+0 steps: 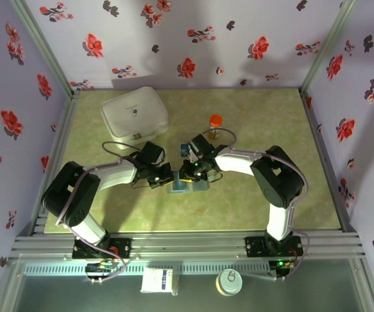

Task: Take the credit cards out of the card holder

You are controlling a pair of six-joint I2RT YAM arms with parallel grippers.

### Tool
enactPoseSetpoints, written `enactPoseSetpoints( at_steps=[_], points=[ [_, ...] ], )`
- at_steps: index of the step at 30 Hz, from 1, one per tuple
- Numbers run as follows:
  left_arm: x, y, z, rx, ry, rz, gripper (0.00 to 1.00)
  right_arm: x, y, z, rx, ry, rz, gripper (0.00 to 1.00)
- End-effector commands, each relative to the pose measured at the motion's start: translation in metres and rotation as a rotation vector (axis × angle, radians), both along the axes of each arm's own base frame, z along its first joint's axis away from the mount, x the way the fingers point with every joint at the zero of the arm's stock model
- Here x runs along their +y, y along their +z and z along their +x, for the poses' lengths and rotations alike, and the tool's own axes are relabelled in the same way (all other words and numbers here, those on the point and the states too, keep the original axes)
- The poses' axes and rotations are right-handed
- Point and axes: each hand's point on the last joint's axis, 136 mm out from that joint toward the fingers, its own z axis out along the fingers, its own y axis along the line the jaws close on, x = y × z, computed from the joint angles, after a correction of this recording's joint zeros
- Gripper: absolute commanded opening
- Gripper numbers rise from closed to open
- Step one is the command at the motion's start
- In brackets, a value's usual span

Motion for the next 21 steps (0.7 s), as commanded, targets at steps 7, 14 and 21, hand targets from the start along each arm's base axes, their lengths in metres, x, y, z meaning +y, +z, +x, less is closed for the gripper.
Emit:
enactPoseSetpoints(
  at_steps=[7,14,21],
  points=[
    [0.012,-0.015,-0.006,0.028,-0.002,0.058,0.00,-0.021,-0.009,-0.001,-0.029,-0.001,-0.134,0.26],
    [0.011,-0.006,-0.004,0.012,-0.005,0.049,0.03,-0.022,-0.007,-0.001,-0.041,-0.005,-0.132,0.27],
    [0.013,-0.013,-0.006,0.031,-0.004,0.066,0.03,-0.021,0.000,0.001,-0.057,-0.007,-0.124,0.30]
  ],
)
